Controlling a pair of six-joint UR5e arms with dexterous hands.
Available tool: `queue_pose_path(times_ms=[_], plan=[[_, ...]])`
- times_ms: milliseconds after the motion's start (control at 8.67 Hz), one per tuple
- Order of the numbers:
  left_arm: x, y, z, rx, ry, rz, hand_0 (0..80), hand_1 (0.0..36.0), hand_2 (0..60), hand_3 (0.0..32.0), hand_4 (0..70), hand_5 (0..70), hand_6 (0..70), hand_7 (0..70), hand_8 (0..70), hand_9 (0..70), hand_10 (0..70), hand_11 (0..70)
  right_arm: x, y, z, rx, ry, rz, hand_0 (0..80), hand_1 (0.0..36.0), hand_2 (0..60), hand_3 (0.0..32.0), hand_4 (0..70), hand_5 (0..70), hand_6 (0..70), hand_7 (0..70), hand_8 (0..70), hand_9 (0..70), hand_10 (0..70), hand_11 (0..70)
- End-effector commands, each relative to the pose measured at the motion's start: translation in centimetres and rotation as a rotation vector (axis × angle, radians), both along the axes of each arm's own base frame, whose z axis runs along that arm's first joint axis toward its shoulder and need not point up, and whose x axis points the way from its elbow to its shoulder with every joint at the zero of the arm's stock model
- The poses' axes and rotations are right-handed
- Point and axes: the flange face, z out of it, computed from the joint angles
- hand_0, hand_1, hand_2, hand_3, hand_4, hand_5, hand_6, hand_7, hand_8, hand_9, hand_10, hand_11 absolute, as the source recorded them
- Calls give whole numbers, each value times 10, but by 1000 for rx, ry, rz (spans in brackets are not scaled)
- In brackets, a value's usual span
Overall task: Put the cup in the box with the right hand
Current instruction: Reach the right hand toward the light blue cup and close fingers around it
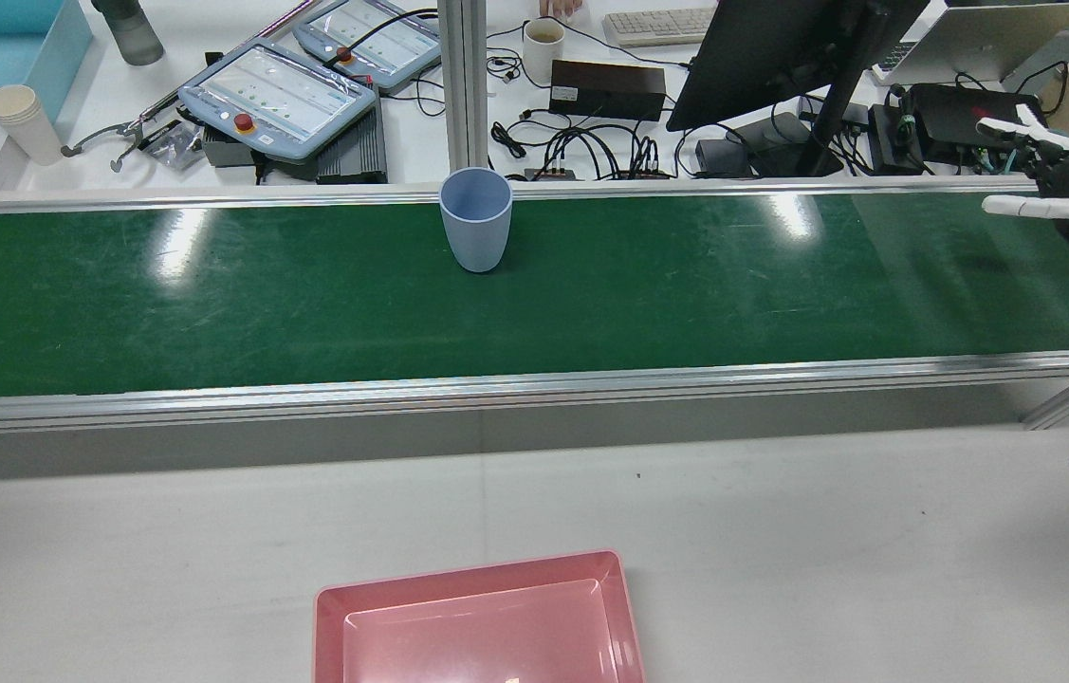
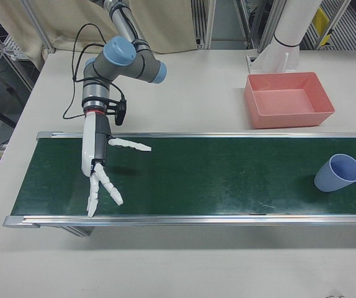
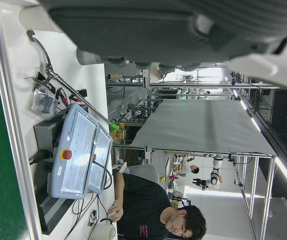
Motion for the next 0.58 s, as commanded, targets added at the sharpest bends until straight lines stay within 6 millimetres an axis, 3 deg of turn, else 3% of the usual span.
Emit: queue_pose_path(times_ms=[0, 462], plan=[[0, 0, 1, -1, 0, 0, 0, 0, 0, 0, 0, 0, 0, 0, 0, 0, 0, 0, -5, 1, 1, -2, -2, -6, 506, 211, 84, 0, 0, 65, 3, 0, 23, 3, 0, 0], [0, 0, 1, -1, 0, 0, 0, 0, 0, 0, 0, 0, 0, 0, 0, 0, 0, 0, -7, 1, 1, -2, -2, -9, 505, 209, 88, 0, 0, 65, 5, 0, 24, 4, 0, 0]])
